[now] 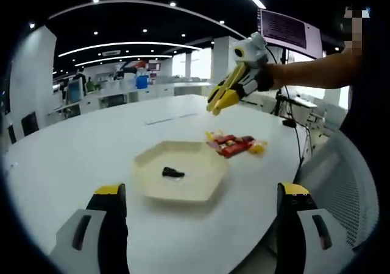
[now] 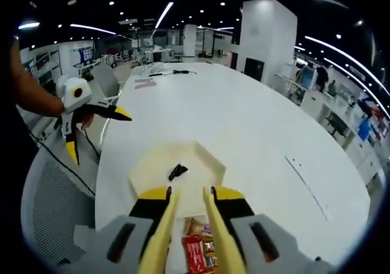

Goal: Place the target food into the container with the food tongs after gripping and lifting it, then release it inside without dropping or visibly crushing the food.

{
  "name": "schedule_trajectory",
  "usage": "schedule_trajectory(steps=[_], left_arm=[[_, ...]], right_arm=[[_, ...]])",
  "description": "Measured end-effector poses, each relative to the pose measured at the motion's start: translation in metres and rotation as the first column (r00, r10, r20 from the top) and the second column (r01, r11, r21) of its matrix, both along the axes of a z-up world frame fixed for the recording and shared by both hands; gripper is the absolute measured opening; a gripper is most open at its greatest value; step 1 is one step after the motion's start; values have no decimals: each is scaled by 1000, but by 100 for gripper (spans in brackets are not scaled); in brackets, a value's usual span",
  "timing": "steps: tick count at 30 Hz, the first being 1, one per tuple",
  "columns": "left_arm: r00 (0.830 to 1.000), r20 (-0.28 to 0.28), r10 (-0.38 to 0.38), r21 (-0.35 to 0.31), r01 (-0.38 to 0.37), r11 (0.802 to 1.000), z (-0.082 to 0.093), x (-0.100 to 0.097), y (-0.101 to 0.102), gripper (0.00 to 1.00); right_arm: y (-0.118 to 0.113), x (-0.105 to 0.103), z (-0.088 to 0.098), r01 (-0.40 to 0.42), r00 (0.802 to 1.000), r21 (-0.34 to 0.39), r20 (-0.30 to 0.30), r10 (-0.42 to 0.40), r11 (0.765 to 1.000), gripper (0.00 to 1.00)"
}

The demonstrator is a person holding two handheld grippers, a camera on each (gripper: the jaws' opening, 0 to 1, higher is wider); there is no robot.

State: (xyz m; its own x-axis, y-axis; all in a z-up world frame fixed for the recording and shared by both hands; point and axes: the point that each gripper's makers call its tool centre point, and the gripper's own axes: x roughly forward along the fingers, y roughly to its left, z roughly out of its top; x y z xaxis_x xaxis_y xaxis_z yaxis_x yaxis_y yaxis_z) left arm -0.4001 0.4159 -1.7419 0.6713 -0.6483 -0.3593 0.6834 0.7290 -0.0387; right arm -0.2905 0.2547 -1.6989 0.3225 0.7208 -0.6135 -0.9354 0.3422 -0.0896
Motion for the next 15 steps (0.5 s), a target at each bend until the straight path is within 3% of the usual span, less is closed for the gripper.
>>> schedule_trajectory(steps=[6,15], left_arm=[[1000,-18,18,4,-18,1000,-4,1,3,100],[1000,-21,5,22,-4,1000,-7,1,2,100]], right_arm=[[-27,-4,-6,22,1000,-19,-3,-22,1000,25],[-49,-4,-12,56,998,-19,5,-56,998,25]])
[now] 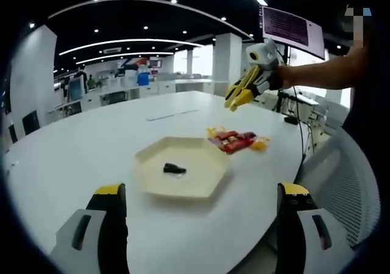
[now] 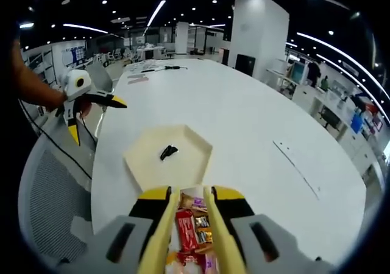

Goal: Place the target food into the container with the food tongs after gripping and lifting it, then release it inside without dropping or visibly crushing the food.

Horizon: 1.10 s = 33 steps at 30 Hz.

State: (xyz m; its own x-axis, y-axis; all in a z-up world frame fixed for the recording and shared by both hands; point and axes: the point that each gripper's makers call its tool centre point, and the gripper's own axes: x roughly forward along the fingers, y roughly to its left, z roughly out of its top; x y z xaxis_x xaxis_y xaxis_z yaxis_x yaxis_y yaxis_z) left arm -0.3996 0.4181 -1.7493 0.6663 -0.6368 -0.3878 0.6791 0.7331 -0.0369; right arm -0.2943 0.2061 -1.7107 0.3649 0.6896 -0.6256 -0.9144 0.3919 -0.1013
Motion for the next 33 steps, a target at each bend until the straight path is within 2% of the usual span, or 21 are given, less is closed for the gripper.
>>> schedule_trajectory(steps=[7,15,21,33], left_arm=[[1000,-1,0,7,0,1000,0,0,-1,100],[1000,-2,12,3,-12,1000,0,2,2,100],[1000,-7,14,6,-14,1000,-1,2,3,100],[1000,-14,22,15,-22,1000,-3,2,4,100]], right_arm=[[-16,0,-2,-3,1000,-11,17,3,1000,25],[-29,-2,-1,7,1000,9,23,-7,1000,26],[-35,-10,-2,7,1000,8,28,-7,1000,26],[-53,-4,-11,36,999,14,31,-37,999,26]])
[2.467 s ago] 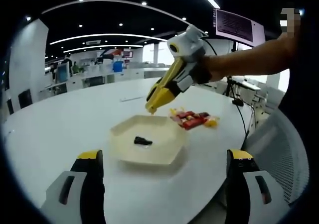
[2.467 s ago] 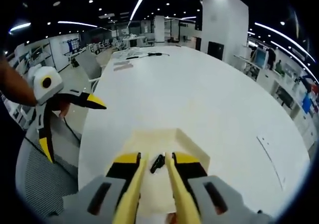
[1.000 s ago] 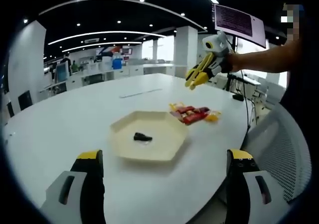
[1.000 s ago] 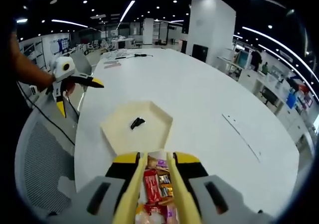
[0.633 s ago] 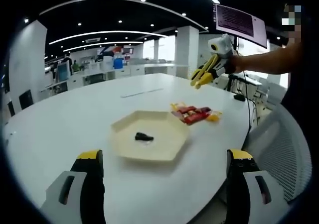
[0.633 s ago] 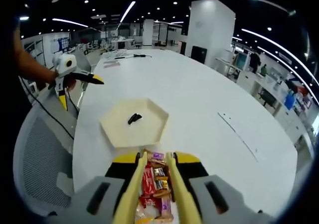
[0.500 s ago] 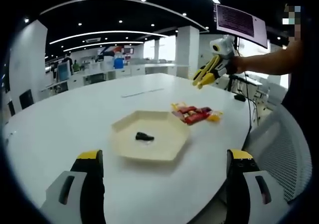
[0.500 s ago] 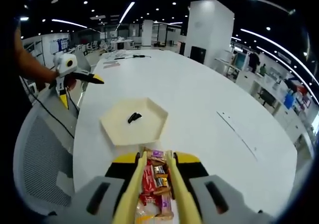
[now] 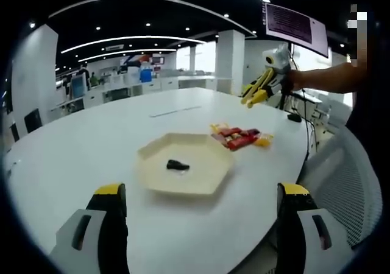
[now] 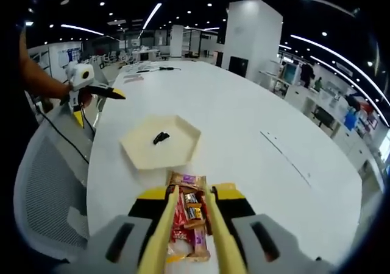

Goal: Place the target food into the container with the food tongs after gripping and lifting it, then release it inside without dropping or visibly crushing the food.

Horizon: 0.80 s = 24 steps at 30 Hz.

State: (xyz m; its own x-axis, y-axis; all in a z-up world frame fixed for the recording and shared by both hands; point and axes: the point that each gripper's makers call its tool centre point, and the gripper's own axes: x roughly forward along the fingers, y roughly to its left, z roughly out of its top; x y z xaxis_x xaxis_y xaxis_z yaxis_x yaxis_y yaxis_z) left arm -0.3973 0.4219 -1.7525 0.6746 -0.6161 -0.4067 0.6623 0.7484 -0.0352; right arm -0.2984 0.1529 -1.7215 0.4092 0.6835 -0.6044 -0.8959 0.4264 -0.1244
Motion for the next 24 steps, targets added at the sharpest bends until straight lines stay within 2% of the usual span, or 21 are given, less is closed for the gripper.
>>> schedule_trajectory(steps=[6,16,24], left_arm=[[1000,-3,4,4,-4,1000,-1,0,1,100],[1000,-10,8,6,-7,1000,-2,0,1,100],[1000,-15,9,7,-9,1000,-2,-1,0,100]], right_arm=[[-2,2,-8,9,1000,2,-8,-9,1000,26],[-6,7,-41,30,999,-13,-41,-31,999,26],[-2,-5,-52,8,997,-12,-71,-9,1000,26]])
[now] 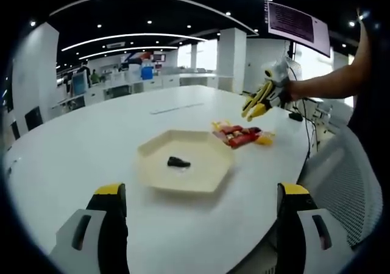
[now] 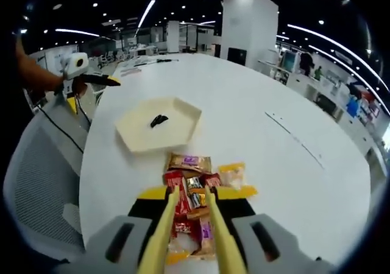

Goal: Place the target food into the container with the food tongs after gripping and lifting it, then release it inside without dropping or visibly crushing the food.

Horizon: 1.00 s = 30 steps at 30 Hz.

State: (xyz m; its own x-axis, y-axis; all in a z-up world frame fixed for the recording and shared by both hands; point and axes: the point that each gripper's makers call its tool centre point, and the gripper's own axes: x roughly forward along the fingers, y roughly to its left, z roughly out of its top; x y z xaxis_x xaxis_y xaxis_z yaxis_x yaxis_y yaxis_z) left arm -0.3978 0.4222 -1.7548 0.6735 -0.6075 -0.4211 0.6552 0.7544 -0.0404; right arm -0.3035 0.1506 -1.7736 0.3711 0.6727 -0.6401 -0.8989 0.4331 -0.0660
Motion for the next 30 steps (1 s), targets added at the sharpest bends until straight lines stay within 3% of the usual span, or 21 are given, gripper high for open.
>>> schedule_trajectory(steps=[17,21,30], left_arm=[[1000,-11,-11,10,11,1000,-3,-2,-2,100],[1000,-11,-7,8,7,1000,-3,-1,-1,100],[1000,-13,-4,10,4,1000,-4,-1,0,100]], right_arm=[[12,-12,-48,-97,993,-96,-70,91,991,26],[13,-7,-48,-90,994,-83,-76,83,993,26],[14,-5,-53,-132,990,-144,-62,124,981,27]])
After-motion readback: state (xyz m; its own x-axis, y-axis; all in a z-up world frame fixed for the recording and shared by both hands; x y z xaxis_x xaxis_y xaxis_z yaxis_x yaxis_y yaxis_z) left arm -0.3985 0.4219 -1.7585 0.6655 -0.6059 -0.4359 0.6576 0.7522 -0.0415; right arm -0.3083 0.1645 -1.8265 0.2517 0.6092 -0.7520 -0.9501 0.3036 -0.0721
